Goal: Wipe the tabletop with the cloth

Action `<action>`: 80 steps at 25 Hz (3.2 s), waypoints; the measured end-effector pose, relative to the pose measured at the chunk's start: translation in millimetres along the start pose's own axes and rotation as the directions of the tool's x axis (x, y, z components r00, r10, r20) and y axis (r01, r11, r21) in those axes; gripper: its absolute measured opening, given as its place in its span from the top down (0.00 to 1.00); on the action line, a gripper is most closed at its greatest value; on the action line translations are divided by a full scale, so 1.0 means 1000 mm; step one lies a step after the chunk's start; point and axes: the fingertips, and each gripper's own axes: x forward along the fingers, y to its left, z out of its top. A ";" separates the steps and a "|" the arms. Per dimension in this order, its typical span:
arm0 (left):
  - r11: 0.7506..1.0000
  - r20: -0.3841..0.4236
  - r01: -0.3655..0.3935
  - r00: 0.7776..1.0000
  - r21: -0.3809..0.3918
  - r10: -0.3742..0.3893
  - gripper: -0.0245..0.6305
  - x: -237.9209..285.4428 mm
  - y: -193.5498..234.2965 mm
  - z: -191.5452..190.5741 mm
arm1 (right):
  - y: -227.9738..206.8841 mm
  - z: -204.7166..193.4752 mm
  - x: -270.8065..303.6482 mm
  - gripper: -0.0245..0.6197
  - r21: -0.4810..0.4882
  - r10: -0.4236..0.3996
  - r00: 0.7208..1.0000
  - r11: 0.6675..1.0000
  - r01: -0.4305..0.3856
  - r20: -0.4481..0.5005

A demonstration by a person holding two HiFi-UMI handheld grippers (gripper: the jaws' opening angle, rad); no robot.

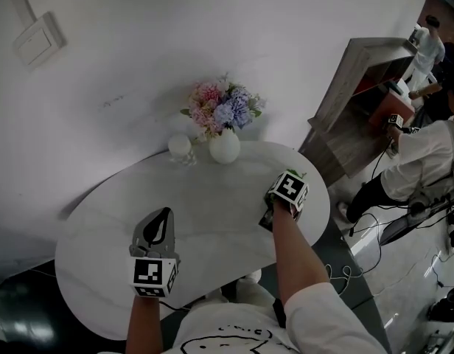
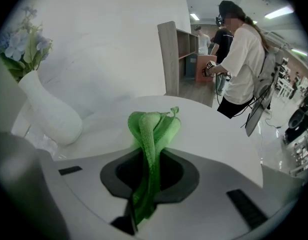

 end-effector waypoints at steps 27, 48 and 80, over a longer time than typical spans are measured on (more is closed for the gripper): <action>0.995 0.084 0.099 0.992 -0.007 -0.098 0.93 -0.011 -0.026 0.014 | -0.131 -0.057 -0.050 0.89 0.175 -0.136 0.991 0.975 0.135 -0.005; 0.987 0.157 0.143 0.979 -0.070 -0.131 0.93 -0.049 -0.005 0.009 | -0.174 -0.146 -0.112 0.90 0.057 -0.248 0.964 0.965 0.254 -0.094; 0.971 0.227 -0.122 0.959 -0.207 0.169 0.93 -0.164 0.085 0.000 | 0.063 -0.071 -0.300 0.89 -0.603 0.477 0.757 0.786 -0.139 0.447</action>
